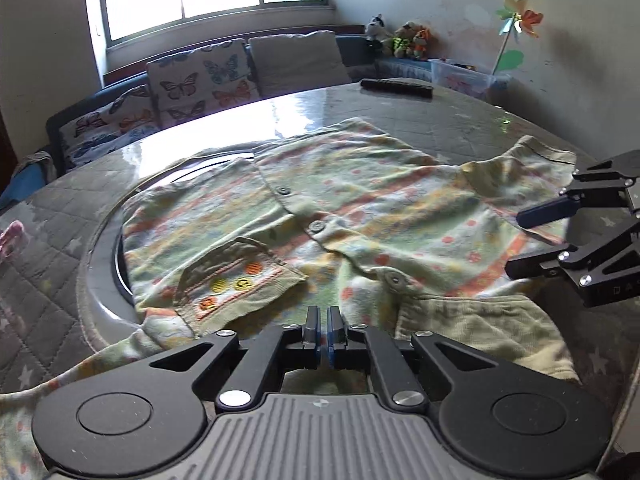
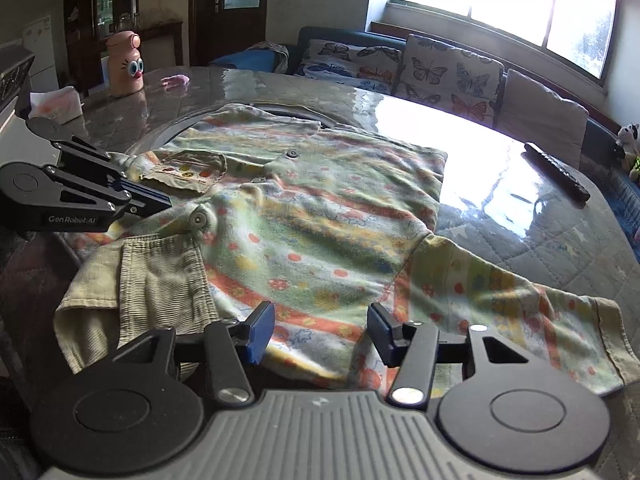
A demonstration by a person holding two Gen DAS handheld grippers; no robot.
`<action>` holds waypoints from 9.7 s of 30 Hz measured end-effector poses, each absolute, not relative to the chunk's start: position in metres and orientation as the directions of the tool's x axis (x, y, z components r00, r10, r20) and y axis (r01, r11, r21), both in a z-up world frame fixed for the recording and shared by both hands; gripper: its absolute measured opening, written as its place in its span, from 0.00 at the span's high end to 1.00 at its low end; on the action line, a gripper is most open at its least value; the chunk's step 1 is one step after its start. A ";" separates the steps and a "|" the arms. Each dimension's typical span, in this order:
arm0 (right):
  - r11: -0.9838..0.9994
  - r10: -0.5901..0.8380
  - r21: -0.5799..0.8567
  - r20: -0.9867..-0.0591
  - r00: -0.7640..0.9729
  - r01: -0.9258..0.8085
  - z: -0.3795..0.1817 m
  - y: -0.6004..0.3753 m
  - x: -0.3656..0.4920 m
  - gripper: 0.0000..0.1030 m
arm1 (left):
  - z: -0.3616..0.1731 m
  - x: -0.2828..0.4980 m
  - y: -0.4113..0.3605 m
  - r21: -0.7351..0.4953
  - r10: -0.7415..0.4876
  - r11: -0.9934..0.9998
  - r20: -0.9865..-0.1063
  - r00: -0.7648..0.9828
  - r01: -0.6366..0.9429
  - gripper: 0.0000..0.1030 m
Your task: Fold clothes
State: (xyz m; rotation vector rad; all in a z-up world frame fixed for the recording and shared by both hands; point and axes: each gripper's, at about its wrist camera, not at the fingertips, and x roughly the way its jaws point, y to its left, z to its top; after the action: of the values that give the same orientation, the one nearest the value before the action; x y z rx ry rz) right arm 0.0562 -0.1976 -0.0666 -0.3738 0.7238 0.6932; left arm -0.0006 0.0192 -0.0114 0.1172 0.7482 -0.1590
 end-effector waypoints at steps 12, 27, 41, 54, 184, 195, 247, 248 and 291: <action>0.528 0.616 0.012 -0.693 0.374 -0.849 -0.052 -0.151 0.019 0.58 | -0.010 -0.011 0.021 -0.044 -0.191 0.974 -0.675 0.713 0.220 0.95; 0.592 0.652 0.124 -0.655 0.382 -0.797 -0.043 -0.164 0.023 0.98 | 0.003 -0.018 0.035 -0.067 -0.184 0.981 -0.642 0.744 0.184 0.95; 0.616 0.689 0.229 -0.621 0.375 -0.754 -0.034 -0.182 0.030 0.99 | -0.011 -0.014 0.012 -0.066 -0.240 0.962 -0.670 0.702 0.266 0.96; 0.520 0.660 0.168 -0.702 0.269 -0.838 -0.056 -0.154 0.015 0.93 | -0.005 -0.030 0.024 -0.074 -0.263 0.955 -0.655 0.709 0.286 0.94; 0.810 0.476 0.090 -0.677 0.561 -0.579 -0.068 -0.224 0.089 0.91 | 0.009 -0.024 0.034 -0.088 -0.194 0.980 -0.620 0.760 0.179 0.79; 0.826 0.466 0.088 -0.663 0.586 -0.557 -0.080 -0.202 0.139 0.90 | -0.008 -0.003 0.037 -0.081 -0.173 0.984 -0.661 0.730 0.160 0.79; 0.414 0.672 0.066 -0.695 0.256 -0.908 -0.074 -0.072 0.035 0.90 | 0.009 -0.136 0.221 -0.037 0.468 0.760 -0.662 0.586 -0.649 0.68; 0.415 0.675 0.069 -0.692 0.256 -0.907 -0.072 -0.073 0.035 0.90 | 0.008 -0.137 0.223 -0.040 0.475 0.747 -0.667 0.574 -0.663 0.68; 0.667 0.651 0.159 -0.600 0.465 -0.728 -0.048 -0.167 0.070 0.77 | 0.020 -0.073 0.112 0.061 0.315 0.935 -0.592 0.742 -0.348 0.85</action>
State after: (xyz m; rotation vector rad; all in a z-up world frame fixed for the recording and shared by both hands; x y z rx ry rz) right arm 0.0703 -0.1668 -0.0483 -0.1258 0.6798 0.8495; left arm -0.0733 0.1120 0.0200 -0.0551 0.6386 0.3637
